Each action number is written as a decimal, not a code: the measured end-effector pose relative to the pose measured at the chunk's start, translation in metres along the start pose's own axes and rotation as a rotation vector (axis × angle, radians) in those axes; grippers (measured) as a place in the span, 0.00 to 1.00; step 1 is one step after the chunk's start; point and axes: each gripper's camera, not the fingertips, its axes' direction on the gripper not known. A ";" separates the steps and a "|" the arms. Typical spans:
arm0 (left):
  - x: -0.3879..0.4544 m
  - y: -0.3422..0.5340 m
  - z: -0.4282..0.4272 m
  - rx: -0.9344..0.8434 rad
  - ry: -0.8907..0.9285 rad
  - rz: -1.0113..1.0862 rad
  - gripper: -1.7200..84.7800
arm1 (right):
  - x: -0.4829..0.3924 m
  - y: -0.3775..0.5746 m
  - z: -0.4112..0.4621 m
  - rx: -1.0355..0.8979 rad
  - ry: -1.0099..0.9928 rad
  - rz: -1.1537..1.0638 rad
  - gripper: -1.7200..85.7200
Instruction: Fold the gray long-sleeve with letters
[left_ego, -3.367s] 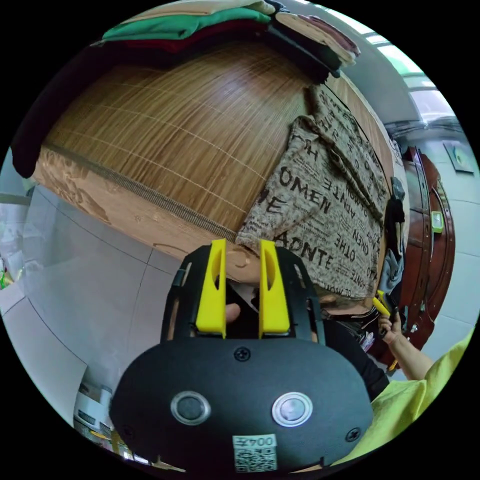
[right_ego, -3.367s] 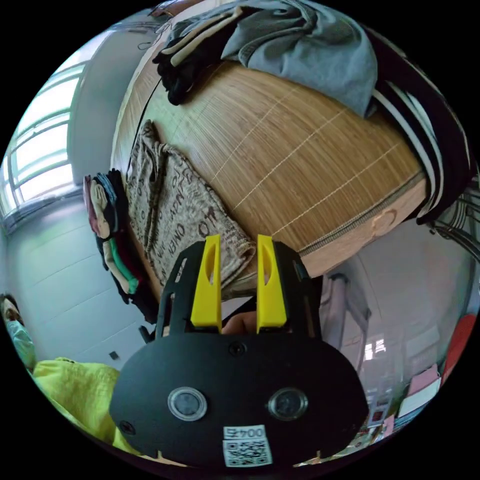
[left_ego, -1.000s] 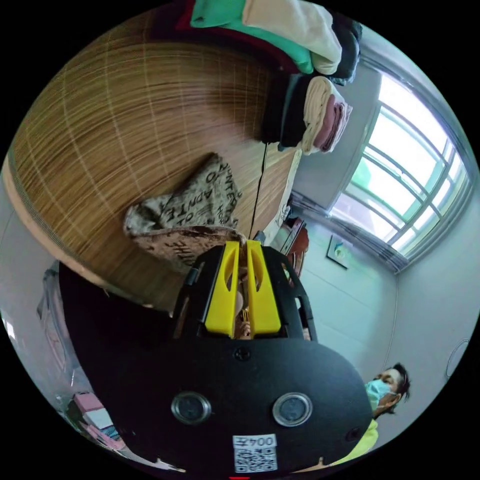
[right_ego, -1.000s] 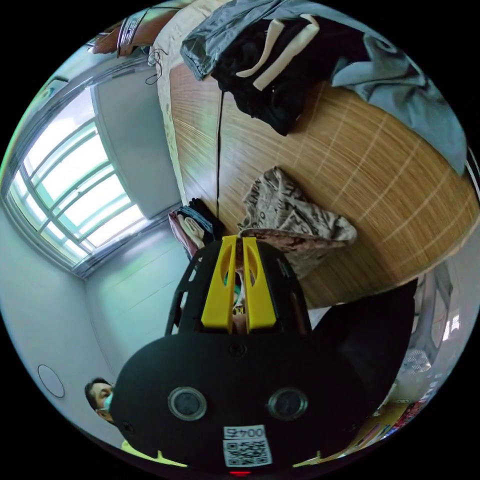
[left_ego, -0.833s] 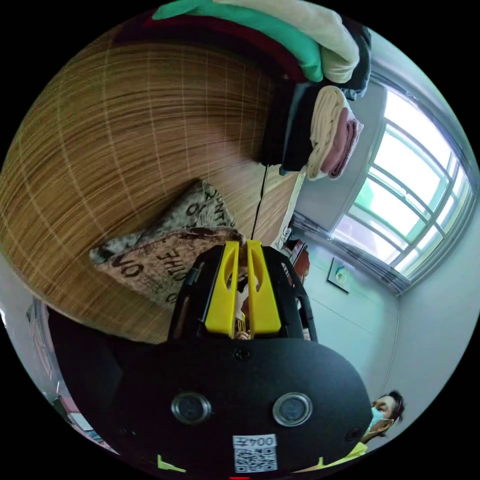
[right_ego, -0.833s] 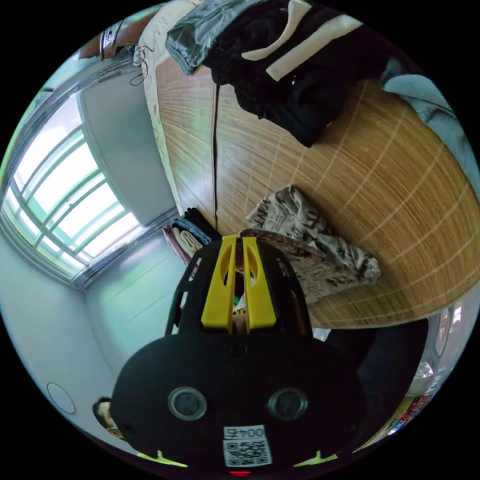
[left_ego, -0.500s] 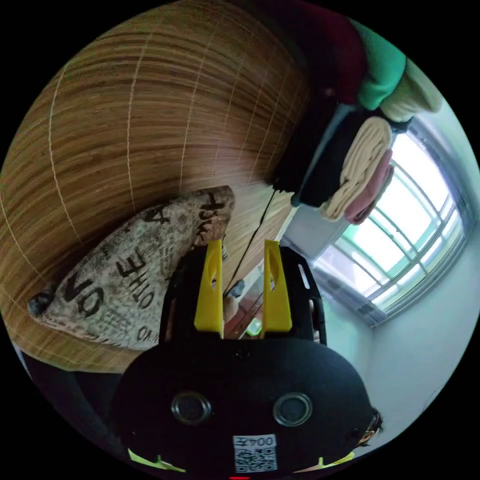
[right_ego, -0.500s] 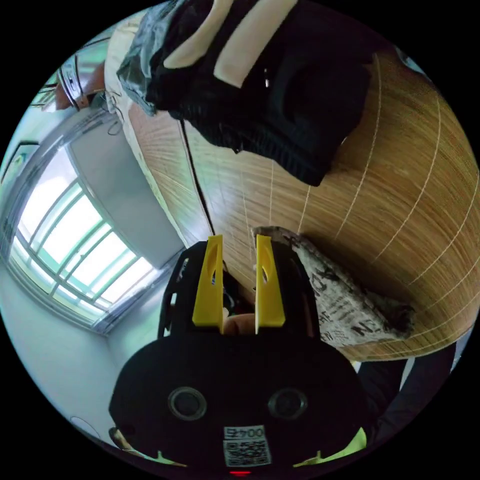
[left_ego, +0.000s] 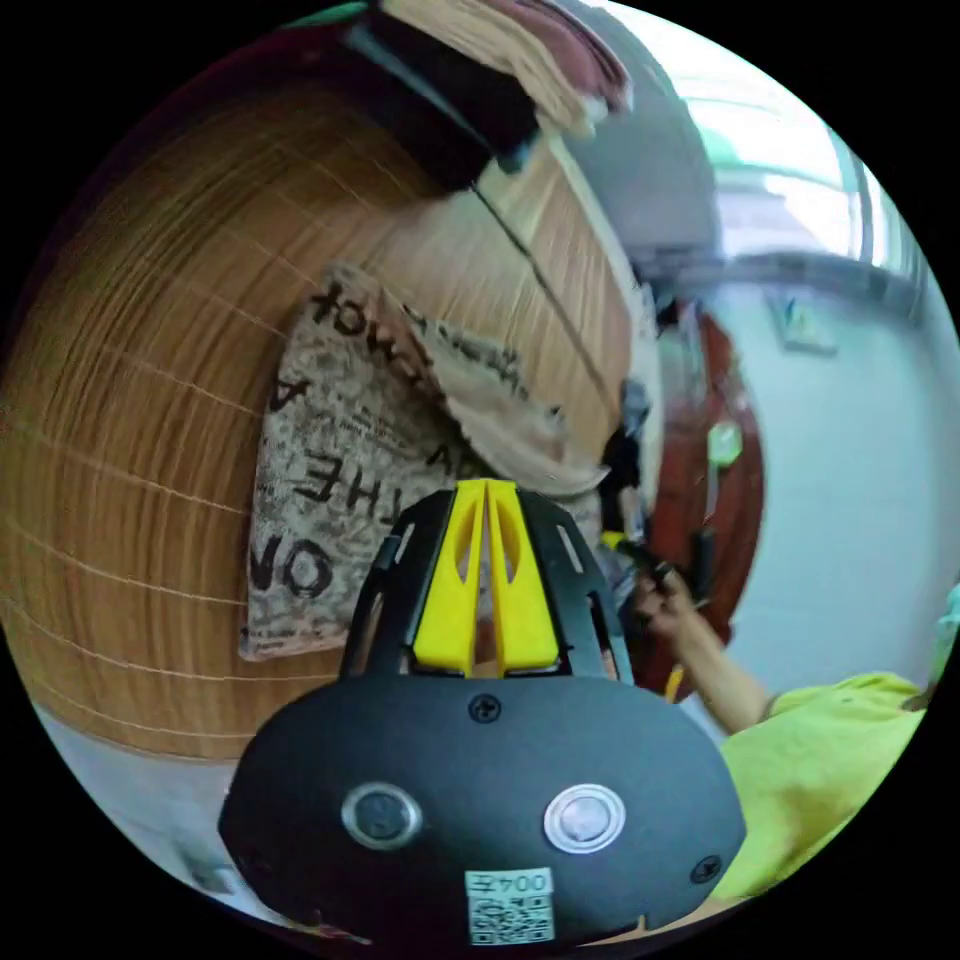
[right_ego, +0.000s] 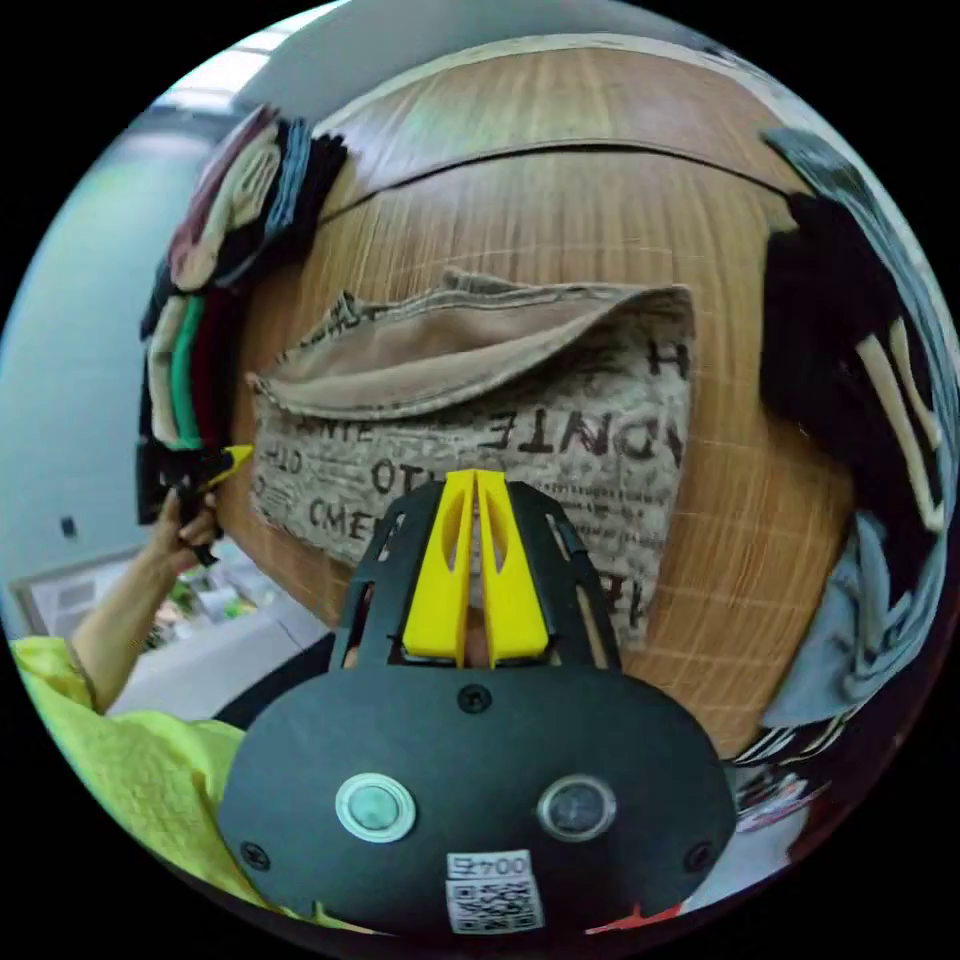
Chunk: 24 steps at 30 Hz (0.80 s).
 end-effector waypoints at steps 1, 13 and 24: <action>0.013 -0.007 0.024 -0.074 -0.083 0.083 0.02 | -0.022 -0.019 0.015 -0.028 0.079 -0.071 0.01; 0.077 -0.096 0.079 0.079 -0.184 0.214 0.02 | -0.138 -0.128 0.006 0.103 0.205 -0.146 0.01; 0.005 0.094 0.168 -0.065 -0.442 0.395 0.02 | -0.150 0.019 0.090 0.051 0.573 -0.124 0.01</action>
